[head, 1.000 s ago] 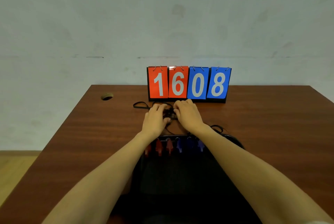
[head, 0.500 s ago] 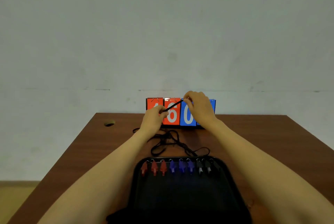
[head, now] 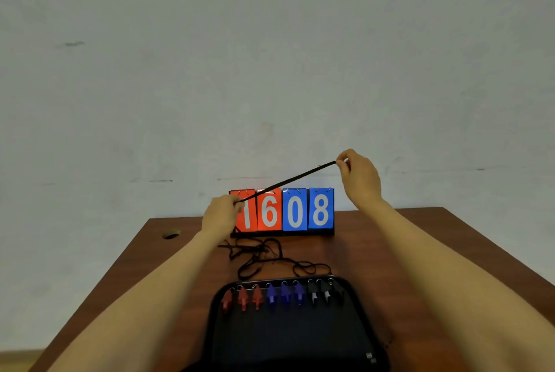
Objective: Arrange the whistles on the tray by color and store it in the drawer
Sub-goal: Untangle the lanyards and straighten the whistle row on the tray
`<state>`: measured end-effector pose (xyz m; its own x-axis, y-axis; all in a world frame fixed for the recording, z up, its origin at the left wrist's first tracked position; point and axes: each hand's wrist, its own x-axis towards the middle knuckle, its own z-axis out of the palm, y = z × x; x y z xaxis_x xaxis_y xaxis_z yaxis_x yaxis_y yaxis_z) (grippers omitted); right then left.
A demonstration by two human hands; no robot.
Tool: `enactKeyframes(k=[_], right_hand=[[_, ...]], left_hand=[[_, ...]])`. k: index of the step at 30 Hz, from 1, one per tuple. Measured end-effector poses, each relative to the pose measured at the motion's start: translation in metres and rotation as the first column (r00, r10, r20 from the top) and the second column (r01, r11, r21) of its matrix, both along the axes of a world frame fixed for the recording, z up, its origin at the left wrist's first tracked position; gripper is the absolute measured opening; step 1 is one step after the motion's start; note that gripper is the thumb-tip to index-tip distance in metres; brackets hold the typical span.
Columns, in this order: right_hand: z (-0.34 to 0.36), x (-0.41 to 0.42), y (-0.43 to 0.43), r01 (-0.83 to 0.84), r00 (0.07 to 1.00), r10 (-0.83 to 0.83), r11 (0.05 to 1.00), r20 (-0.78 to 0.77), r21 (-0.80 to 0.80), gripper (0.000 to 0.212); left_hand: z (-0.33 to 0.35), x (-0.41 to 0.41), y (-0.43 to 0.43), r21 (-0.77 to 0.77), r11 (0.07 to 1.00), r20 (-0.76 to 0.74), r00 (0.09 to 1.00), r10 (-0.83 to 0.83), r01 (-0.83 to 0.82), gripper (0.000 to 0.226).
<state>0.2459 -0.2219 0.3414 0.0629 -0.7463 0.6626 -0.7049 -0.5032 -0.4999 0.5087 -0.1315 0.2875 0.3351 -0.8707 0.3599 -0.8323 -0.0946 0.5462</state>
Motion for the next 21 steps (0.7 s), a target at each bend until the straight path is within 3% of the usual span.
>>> enactKeyframes(k=[11, 21], right_hand=[[-0.031, -0.030, 0.029, 0.048, 0.991, -0.029, 0.989, -0.133, 0.140, 0.026], [-0.093, -0.052, 0.075, 0.127, 0.965, -0.038, 0.933, -0.258, 0.337, 0.018]], left_hand=[[-0.010, 0.018, 0.035, -0.025, 0.982, 0.322, 0.928, 0.186, -0.189, 0.033], [-0.057, 0.014, 0.093, 0.206, 0.952, 0.283, 0.945, 0.164, -0.227, 0.034]])
